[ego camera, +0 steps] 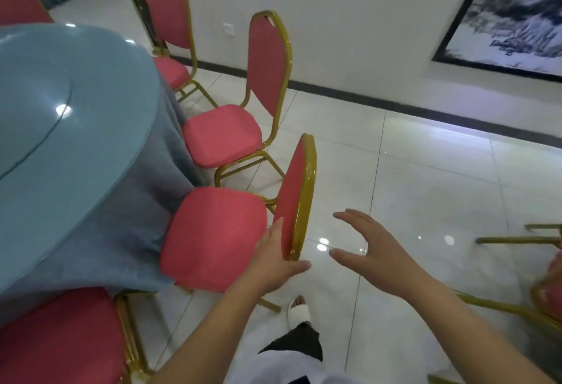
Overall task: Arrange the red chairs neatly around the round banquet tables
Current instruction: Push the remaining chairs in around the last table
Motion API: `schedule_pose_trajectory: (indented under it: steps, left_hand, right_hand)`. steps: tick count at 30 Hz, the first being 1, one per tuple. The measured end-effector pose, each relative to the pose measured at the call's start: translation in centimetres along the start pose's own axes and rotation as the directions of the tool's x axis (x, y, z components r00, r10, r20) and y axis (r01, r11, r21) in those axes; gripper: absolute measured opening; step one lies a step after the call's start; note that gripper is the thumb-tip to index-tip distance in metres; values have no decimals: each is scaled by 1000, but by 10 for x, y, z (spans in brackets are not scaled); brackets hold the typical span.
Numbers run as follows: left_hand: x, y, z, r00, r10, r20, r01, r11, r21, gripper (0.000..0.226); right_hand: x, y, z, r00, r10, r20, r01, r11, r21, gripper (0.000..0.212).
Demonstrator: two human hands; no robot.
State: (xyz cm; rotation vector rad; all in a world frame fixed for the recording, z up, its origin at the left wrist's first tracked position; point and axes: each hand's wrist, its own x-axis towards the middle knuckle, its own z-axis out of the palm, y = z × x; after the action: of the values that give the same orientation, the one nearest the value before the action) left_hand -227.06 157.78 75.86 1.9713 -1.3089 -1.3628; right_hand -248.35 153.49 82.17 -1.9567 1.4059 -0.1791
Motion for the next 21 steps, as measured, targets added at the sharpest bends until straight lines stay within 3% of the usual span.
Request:
schedule_pose_trajectory:
  steps: [5,9,15,18,21]
  left_hand:
    - [63,29,14,998,-43,-56,40,998,-55,112]
    - [75,31,17,992,-106,-67,106,994,3,113]
    - [69,19,-18,991,-128,-30,127,991,-46,112]
    - [57,12,-46,985,-172,-30,169,983,-76,104]
    - [44,-3,-67,963,-223,-149,206,971,-119,96]
  right_hand:
    - [78,2,-44,997,-22,80,31,993,-116,70]
    - [130,-4,-56,987,-36,158,77,962,-263,80]
    - [212,-33,-38,944,-173,282,289,843,-454,101]
    - [247,-54,-14,886,-255,387,420,794,-439,92]
    - [272,-71,13,834,-351,426,514,776,-365,65]
